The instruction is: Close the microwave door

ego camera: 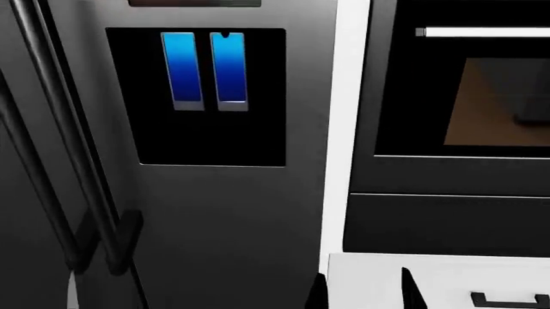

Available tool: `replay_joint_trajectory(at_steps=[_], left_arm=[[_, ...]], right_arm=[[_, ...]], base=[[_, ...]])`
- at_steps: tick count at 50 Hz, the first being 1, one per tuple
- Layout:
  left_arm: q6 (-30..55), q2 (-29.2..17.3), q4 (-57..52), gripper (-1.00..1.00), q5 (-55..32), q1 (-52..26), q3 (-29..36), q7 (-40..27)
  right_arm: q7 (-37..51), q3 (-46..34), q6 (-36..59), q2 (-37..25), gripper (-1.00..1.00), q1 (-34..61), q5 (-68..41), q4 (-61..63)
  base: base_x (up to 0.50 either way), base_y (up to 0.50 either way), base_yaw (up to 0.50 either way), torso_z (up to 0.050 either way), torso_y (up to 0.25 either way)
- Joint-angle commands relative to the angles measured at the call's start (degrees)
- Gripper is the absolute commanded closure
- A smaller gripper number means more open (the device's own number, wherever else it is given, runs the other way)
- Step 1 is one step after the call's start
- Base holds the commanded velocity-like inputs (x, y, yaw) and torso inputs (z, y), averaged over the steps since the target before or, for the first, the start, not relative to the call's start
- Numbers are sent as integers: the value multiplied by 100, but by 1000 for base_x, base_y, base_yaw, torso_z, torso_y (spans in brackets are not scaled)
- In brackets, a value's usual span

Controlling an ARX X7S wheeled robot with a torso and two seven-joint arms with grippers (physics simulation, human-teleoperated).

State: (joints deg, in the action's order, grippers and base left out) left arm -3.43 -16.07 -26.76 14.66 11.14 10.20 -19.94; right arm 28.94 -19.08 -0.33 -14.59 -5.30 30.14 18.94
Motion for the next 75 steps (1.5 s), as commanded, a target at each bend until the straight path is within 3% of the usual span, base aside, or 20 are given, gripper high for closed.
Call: replay_joint_trajectory(at_steps=[1,16,31,32,75], left_arm=[[-165,-422,-2182,-100,1132,1404,-781,-699],[-191,-247,-2957,-100,2206,1528,-396,-311],[-304,-250,-2865,-100,2352,1528,-369,-334],[-314,-256,-2869,-100,2351,1530,-364,-329],[-351,-141,-2891,-100,2563,1513,-315,-213]], right_arm=[[474,2,-124,-261,-100,-484,907,1487],[654,-10,-148,-286,-100,-788,1665,2228],[850,-76,-274,-353,-100,-807,2070,2217],[1007,-68,-299,-337,-100,-826,2409,2161],[1009,-126,-213,-383,-100,-854,2338,2239]], base=[[0,0,0,0,0],[0,0,0,0,0],[16,0,0,0,0],[457,0,0,0,0],[500,0,0,0,0]])
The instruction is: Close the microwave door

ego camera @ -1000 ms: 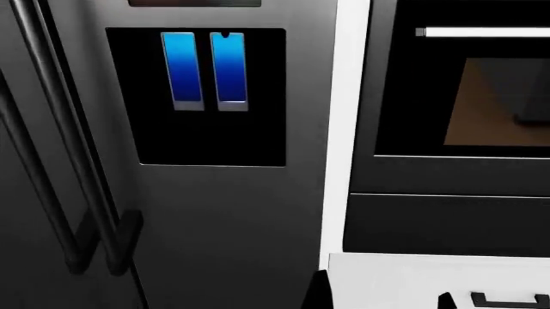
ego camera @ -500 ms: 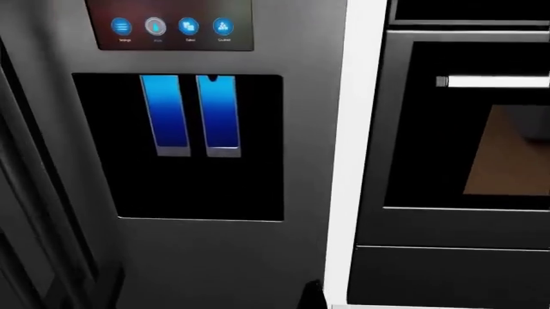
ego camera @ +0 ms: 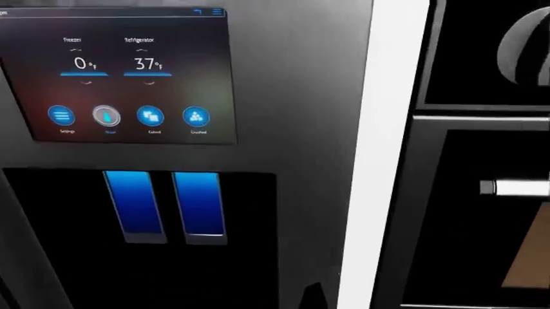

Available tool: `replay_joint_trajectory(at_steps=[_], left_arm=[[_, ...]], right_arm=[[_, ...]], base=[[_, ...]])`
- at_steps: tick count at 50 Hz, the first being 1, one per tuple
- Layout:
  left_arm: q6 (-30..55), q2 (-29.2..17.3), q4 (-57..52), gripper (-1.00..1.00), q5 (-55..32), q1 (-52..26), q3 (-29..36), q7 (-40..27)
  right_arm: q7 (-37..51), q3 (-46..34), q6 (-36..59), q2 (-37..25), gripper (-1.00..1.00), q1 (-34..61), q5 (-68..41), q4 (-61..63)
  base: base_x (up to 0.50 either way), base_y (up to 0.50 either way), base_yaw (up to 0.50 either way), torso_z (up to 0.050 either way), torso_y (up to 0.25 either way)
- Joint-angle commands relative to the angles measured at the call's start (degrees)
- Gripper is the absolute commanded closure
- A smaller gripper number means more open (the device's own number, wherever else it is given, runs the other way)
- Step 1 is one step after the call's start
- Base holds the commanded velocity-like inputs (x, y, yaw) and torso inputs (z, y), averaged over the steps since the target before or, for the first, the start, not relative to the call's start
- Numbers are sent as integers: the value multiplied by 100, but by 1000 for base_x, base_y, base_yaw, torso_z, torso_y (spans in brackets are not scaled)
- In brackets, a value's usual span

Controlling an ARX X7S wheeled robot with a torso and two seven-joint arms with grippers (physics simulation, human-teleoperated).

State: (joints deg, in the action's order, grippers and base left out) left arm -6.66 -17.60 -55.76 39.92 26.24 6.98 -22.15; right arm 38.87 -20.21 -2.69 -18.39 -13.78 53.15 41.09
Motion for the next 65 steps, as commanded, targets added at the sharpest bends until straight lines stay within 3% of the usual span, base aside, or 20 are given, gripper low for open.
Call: replay_joint_trajectory(at_steps=[1,15,27,46,50,55,65], left_arm=[[-24,14,15,-100,49,1,12,17],[-54,9,15,-100,21,-39,24,39],[0,47,-14,-100,47,-90,58,139],[19,148,-81,-100,163,-153,126,305],[15,164,-53,-100,165,-186,149,329],[-28,137,-35,-100,129,-154,126,290],[-69,135,-17,-100,126,-156,152,308]], right_arm=[[19,1,70,41,-100,8,64,10],[-50,-29,87,34,-100,-125,278,454],[-1428,-264,437,252,-100,203,496,1254],[-2539,-417,588,670,-100,848,936,1815],[-2879,-438,296,924,-100,952,1041,1884],[-3520,215,-635,1747,-100,911,774,1885],[-3766,189,-619,1822,-100,1084,838,1887]], base=[[387,0,0,0,15],[29,0,0,0,0],[0,0,0,0,0],[0,0,0,0,0],[0,0,0,0,0],[0,0,0,0,0],[0,0,0,0,0]])
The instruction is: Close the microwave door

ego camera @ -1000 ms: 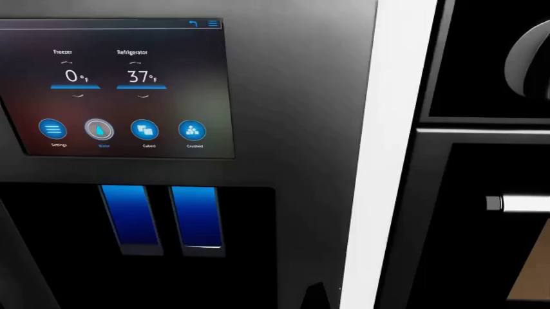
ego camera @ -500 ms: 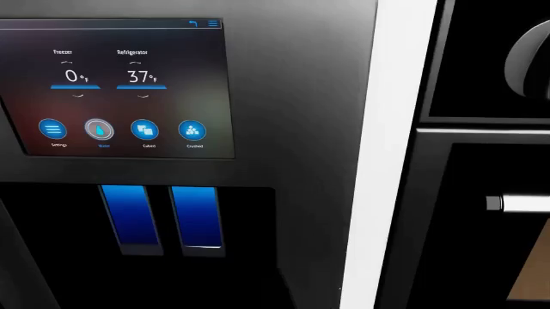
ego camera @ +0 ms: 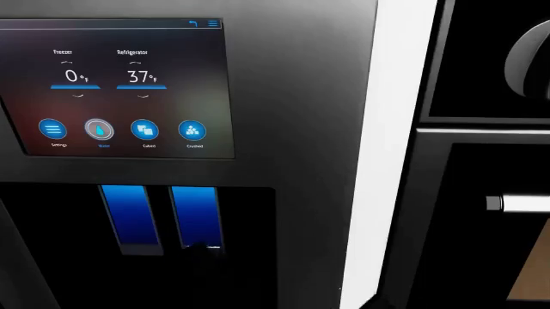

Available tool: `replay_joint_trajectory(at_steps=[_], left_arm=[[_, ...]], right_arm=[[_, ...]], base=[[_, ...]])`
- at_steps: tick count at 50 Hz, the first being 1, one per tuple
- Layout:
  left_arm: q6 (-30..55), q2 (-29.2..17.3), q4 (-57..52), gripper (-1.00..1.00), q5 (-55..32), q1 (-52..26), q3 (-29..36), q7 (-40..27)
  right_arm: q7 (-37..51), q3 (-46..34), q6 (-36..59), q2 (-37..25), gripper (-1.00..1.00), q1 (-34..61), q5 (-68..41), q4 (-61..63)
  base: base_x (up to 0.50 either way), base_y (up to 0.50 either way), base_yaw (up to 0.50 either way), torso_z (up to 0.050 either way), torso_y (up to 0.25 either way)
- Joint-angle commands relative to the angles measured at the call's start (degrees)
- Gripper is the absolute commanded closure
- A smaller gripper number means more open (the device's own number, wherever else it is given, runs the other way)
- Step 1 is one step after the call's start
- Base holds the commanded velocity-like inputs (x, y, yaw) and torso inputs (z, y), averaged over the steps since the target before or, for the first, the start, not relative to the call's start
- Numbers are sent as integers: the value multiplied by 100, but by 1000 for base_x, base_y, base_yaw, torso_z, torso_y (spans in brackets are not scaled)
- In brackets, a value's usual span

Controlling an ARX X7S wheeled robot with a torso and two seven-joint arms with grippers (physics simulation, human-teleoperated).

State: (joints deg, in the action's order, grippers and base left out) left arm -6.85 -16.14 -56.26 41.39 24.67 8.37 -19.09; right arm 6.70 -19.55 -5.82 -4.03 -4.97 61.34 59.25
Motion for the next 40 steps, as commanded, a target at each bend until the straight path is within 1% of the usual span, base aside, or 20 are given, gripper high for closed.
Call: replay_joint_trajectory(at_steps=[1,10,15,17,24,29,30,36,39,40], left_arm=[[-53,-11,39,-100,-22,5,7,-7],[-76,-16,65,-100,-17,11,12,-15],[-51,7,70,-100,23,-7,42,35],[-48,15,54,-100,59,15,36,39],[-70,18,35,-100,48,9,53,43],[-72,24,35,-100,63,6,57,55],[-60,27,43,-100,69,-6,51,62],[-61,18,54,-100,44,-18,35,59],[-62,20,54,-100,44,-19,35,60],[-43,47,35,-100,81,-38,62,103]], right_arm=[[-567,86,-272,382,-100,246,42,70],[-853,-176,30,397,-100,740,85,74],[-1207,-367,698,397,-100,1437,111,74],[-1365,-534,1147,398,-100,1834,179,74],[-1848,-780,1942,394,-100,2844,415,73],[-1905,-839,2042,387,-100,2950,458,72],[-2223,-1006,2344,388,-100,3497,581,53],[-2482,-1171,2864,374,-100,4121,660,66],[-2479,-1190,2886,365,-100,4133,668,67],[-2654,-1086,3132,365,-100,4517,609,3]], base=[[0,0,0,0,0],[0,0,0,0,0],[0,0,0,0,0],[0,0,0,0,0],[0,0,0,0,0],[0,0,0,0,0],[0,0,0,0,0],[0,0,0,0,0],[0,0,0,0,0],[0,0,0,0,0]])
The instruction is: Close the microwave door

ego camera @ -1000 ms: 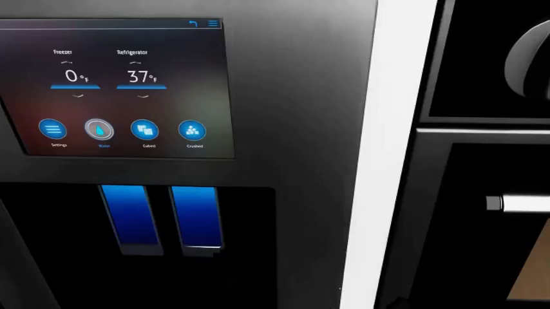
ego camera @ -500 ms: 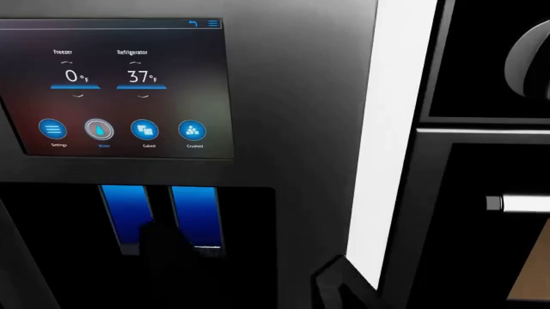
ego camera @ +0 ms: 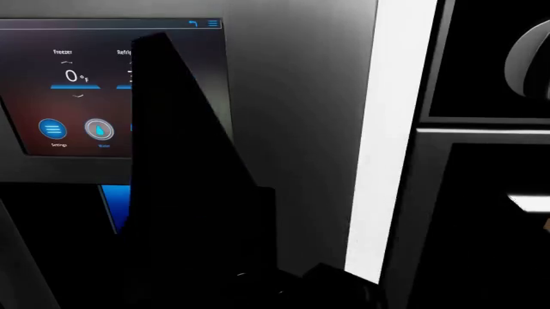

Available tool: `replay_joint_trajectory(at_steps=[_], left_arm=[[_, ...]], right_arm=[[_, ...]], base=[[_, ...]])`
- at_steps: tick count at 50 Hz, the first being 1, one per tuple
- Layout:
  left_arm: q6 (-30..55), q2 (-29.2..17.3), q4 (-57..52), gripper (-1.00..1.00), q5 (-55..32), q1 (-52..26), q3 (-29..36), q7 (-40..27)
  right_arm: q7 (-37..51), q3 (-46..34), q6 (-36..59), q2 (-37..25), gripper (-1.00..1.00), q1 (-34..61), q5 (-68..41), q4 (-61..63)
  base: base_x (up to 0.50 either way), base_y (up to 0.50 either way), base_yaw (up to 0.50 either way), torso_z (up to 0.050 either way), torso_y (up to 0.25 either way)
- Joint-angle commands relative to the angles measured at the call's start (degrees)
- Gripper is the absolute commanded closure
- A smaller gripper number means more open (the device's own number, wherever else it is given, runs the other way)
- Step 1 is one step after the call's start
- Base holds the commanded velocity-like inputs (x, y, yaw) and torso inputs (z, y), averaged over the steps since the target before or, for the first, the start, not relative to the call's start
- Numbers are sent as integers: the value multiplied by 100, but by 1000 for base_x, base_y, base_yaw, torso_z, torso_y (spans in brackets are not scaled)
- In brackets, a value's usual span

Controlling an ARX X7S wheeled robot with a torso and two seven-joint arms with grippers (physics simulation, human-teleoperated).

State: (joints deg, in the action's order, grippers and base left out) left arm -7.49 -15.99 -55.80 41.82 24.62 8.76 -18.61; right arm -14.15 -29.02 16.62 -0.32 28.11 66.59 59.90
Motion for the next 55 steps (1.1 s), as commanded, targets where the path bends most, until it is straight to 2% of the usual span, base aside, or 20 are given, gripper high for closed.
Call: replay_joint_trajectory(at_steps=[1,12,32,44,55], left_arm=[[18,28,-13,-100,14,-43,26,56],[-15,32,-34,-100,35,-16,51,74],[65,120,-21,-100,39,-159,124,226],[70,123,-23,-100,28,-189,144,265],[59,126,-9,-100,59,-184,131,248]], right_arm=[[-626,-142,981,-26,-100,1330,100,-70],[-1017,133,1693,-153,-100,2214,-92,-341],[-1221,345,2149,-334,-100,3396,-338,-888],[-1714,401,2342,-414,-100,4450,-166,-1175],[-1374,700,2415,-594,-100,4746,-538,-1750]], base=[[0,0,0,0,0],[0,0,0,0,0],[0,0,0,0,0],[0,0,0,0,0],[0,0,0,0,0]])
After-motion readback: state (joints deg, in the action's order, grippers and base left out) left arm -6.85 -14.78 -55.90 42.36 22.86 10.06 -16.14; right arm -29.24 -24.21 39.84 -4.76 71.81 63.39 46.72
